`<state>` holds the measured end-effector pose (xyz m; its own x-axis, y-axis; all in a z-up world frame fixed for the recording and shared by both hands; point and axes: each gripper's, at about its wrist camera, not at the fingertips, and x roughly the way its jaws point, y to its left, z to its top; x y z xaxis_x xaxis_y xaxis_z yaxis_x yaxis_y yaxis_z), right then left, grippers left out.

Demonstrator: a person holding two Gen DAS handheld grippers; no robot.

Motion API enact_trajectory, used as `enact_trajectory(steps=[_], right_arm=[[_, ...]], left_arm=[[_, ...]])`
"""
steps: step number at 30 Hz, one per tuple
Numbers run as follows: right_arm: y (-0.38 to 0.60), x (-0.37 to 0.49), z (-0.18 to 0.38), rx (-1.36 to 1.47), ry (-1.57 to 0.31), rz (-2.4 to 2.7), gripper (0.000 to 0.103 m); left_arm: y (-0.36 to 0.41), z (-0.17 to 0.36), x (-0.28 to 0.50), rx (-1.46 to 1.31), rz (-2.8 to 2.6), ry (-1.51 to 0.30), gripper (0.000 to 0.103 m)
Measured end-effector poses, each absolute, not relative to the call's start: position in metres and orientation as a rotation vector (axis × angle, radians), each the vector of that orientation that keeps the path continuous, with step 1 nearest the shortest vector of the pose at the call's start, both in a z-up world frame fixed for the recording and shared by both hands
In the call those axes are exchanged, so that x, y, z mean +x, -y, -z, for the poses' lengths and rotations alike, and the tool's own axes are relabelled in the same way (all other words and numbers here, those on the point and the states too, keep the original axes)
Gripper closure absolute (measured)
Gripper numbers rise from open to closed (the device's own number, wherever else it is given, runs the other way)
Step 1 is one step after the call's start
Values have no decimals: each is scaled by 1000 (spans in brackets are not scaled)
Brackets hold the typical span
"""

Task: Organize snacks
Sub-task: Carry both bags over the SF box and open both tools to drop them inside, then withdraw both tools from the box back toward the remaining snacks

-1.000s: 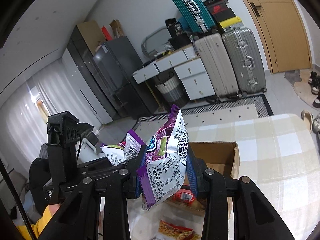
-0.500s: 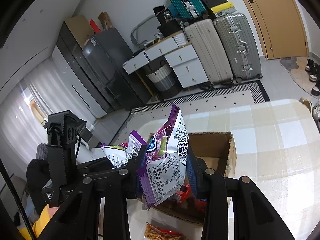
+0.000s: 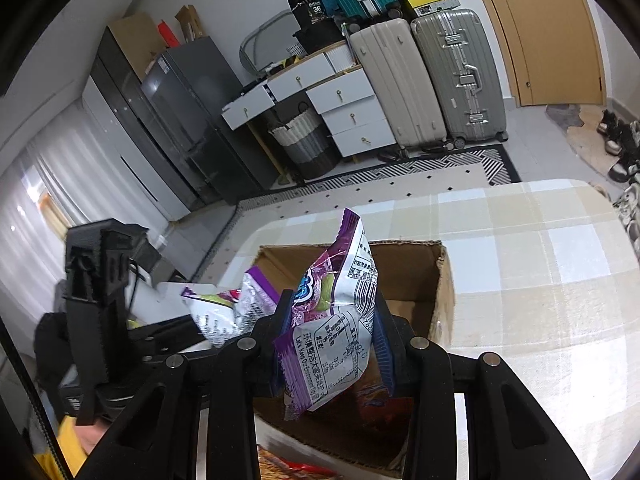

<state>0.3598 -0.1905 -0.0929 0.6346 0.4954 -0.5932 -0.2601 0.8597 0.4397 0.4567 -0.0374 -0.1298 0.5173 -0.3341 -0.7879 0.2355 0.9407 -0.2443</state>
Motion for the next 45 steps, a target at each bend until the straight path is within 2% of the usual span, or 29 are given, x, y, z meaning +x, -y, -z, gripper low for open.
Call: enact_trajectory(steps=[4, 10, 19, 20, 22, 27, 37, 39, 41, 45], right_arm=[[186, 363, 98, 303, -793, -433, 67], [180, 365, 101, 280, -800, -424, 67], [176, 361, 100, 255, -812, -402, 63], [175, 360, 98, 255, -810, -408, 58], [175, 358, 94, 250, -804, -396, 55], [175, 345, 82, 246, -779, -404, 55], [173, 300, 46, 222, -719, -420, 53], [173, 286, 35, 217, -699, -425, 51], [174, 272, 23, 214, -673, -428, 43], [174, 238, -2, 197, -612, -435, 39]], left_arm=[[36, 135, 461, -102, 330, -968, 48], [26, 133, 449, -104, 308, -956, 42], [15, 115, 412, -90, 292, -935, 39], [14, 112, 408, -92, 290, -930, 39], [12, 107, 403, -94, 286, -925, 39], [12, 91, 383, -82, 289, -907, 38], [10, 48, 328, -74, 291, -849, 31], [7, 37, 315, -74, 287, -833, 24], [5, 25, 298, -74, 284, -812, 24], [2, 1, 262, -62, 268, -775, 24]])
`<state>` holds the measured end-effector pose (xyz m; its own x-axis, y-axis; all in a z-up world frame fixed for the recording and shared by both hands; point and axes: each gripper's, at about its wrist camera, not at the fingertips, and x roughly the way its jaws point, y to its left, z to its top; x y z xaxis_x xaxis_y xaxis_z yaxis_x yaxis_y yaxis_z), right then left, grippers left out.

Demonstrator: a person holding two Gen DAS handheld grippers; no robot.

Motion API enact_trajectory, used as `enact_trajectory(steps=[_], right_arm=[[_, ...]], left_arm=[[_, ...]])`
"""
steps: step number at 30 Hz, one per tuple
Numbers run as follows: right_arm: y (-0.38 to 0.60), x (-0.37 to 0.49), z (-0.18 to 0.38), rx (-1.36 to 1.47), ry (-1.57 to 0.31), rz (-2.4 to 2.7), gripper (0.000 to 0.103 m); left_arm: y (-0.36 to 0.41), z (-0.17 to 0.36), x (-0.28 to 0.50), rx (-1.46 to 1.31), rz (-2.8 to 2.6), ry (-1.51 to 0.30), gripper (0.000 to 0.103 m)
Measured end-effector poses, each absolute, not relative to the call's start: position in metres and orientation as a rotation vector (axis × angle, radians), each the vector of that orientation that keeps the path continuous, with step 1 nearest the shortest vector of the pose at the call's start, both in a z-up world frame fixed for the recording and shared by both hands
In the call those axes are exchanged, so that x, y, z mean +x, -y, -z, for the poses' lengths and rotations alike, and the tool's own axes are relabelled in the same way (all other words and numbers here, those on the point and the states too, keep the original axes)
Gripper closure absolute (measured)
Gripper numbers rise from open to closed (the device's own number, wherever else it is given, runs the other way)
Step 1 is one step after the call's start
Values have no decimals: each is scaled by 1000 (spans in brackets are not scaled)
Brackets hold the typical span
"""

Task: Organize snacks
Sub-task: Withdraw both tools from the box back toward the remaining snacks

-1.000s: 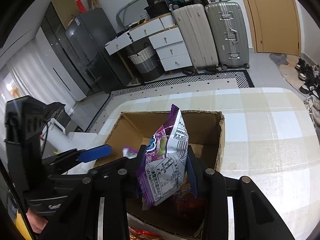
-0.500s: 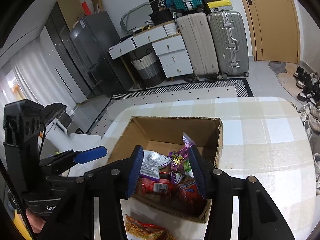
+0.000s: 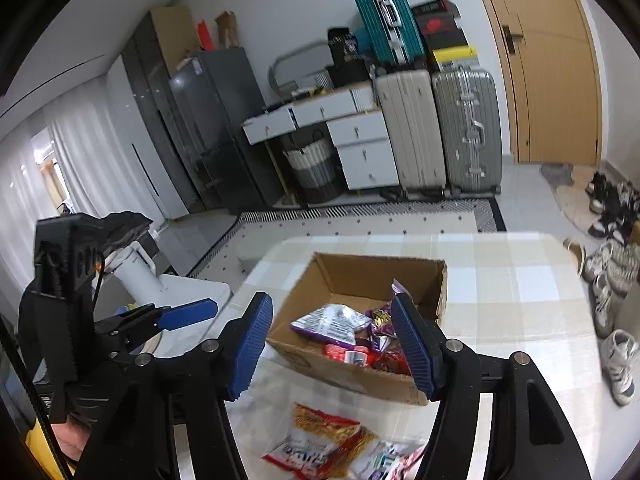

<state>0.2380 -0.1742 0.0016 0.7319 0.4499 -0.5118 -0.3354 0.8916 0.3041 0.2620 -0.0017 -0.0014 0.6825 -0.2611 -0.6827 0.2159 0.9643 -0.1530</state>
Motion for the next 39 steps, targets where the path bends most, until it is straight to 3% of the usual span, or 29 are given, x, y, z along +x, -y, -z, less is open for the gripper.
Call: enact_trajectory(steps=[10, 13, 14, 15, 23, 31, 39], right_arm=[[170, 139, -47, 160, -478, -458, 27], [166, 104, -57, 140, -420, -458, 15], [166, 92, -59, 132, -400, -459, 14], [165, 80, -61, 123, -383, -459, 14], [167, -1, -68, 140, -278, -477, 3], [174, -40, -39, 141, -251, -481, 1], [202, -41, 15, 272, -351, -492, 1]], left_arm=[[-7, -52, 150, -52, 229, -644, 20], [-8, -65, 113, -51, 225, -601, 10], [-9, -70, 99, -53, 225, -585, 2], [-11, -72, 90, -54, 221, -573, 0], [-16, -92, -6, -27, 202, -465, 0], [-26, -81, -65, -3, 183, -424, 0], [-47, -26, -69, -47, 197, -497, 1]])
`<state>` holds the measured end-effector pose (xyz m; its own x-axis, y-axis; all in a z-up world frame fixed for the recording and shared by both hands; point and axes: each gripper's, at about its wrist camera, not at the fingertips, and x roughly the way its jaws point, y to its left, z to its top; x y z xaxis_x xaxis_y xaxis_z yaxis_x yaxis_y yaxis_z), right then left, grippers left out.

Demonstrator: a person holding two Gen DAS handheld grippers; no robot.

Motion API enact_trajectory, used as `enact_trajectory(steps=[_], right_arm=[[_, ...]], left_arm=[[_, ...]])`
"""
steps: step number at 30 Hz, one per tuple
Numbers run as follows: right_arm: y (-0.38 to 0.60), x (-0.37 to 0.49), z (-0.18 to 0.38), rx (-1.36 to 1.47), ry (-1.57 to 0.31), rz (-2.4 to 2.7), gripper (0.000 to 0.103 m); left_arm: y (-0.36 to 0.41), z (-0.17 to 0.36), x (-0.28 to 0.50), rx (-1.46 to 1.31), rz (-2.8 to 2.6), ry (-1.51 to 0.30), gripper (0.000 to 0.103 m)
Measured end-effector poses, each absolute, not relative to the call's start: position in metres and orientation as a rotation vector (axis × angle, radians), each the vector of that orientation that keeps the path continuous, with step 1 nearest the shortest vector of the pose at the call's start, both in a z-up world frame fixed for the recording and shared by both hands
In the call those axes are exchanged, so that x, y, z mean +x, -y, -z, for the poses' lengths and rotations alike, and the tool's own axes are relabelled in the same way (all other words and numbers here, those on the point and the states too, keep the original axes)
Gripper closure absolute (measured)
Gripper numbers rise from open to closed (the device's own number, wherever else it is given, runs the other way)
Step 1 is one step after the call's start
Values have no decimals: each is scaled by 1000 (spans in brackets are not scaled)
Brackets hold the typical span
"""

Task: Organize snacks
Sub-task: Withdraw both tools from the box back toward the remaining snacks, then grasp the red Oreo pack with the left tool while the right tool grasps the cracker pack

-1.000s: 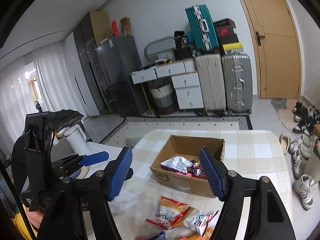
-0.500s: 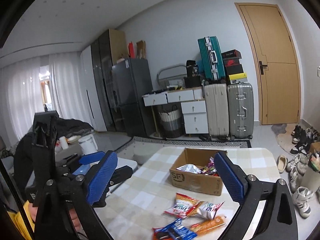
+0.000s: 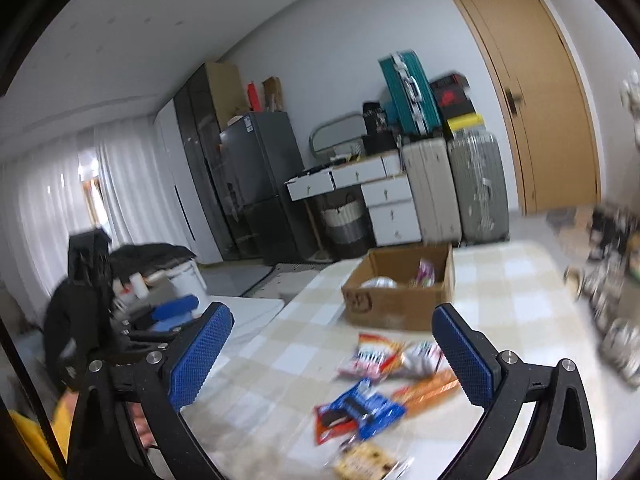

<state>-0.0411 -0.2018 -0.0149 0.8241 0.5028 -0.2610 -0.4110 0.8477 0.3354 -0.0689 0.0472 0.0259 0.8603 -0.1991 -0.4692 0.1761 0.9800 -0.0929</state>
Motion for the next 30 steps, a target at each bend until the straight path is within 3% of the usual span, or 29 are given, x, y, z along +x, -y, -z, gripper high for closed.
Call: enact_trajectory(steps=[19, 30], right_arm=[[191, -26, 117, 198, -521, -557, 1], [164, 2, 185, 83, -756, -631, 1]], left_arm=[[-6, 106, 16, -1, 316, -765, 1], [-17, 164, 54, -31, 343, -874, 1]])
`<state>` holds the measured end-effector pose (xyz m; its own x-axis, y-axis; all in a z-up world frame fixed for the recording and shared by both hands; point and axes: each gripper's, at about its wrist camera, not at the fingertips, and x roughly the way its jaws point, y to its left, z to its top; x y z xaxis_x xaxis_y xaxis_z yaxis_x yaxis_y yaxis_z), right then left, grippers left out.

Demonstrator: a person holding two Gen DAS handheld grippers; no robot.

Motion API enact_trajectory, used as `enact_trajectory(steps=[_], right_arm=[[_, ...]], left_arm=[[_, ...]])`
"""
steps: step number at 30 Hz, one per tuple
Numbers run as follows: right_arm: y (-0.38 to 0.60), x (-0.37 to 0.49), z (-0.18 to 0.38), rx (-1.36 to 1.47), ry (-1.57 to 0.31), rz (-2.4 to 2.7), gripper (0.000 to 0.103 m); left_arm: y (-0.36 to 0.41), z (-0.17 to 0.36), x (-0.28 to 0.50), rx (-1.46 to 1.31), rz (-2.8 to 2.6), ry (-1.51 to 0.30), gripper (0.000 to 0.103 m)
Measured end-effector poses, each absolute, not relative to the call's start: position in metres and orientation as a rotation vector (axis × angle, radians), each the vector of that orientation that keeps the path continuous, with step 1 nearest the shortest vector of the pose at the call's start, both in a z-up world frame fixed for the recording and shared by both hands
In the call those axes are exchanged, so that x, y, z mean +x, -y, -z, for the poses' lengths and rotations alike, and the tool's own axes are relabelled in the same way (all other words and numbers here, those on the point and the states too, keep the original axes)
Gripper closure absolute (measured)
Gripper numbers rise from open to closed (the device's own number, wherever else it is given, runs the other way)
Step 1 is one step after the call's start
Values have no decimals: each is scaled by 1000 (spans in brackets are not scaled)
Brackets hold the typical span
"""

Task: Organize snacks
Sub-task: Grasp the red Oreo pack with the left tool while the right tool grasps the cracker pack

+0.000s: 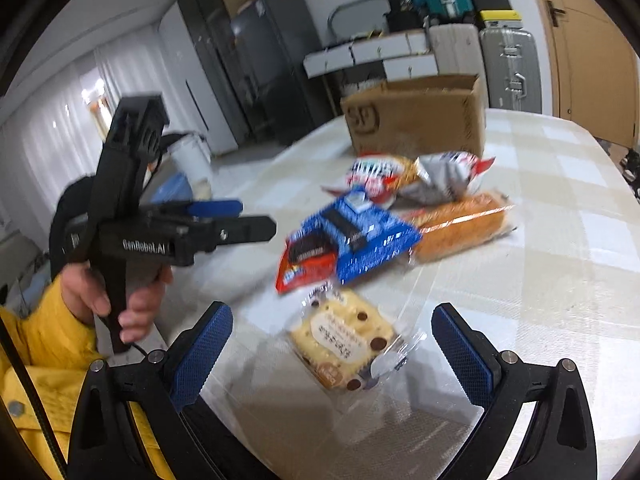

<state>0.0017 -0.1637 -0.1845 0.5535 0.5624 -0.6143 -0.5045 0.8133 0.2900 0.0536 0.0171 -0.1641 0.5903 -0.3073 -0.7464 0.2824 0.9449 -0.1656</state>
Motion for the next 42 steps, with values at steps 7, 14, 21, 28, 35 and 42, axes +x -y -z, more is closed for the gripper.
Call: enact_trajectory(steps=[7, 14, 21, 28, 35, 42], right_arm=[[137, 8, 199, -145, -823, -656, 1], [114, 17, 214, -360, -866, -686, 1], [113, 34, 218, -330, -893, -695, 16], [122, 27, 212, -261, -878, -686, 37], [134, 17, 208, -157, -849, -663, 38], [169, 10, 196, 9, -801, -634, 38]], left_arm=[[-13, 181, 67, -34, 360, -902, 1], [-21, 184, 74, -58, 351, -911, 1], [-26, 186, 73, -66, 339, -916, 1], [-29, 187, 72, -90, 343, -918, 1], [-25, 184, 65, -77, 345, -915, 1], [-11, 192, 65, -92, 429, -977, 1]])
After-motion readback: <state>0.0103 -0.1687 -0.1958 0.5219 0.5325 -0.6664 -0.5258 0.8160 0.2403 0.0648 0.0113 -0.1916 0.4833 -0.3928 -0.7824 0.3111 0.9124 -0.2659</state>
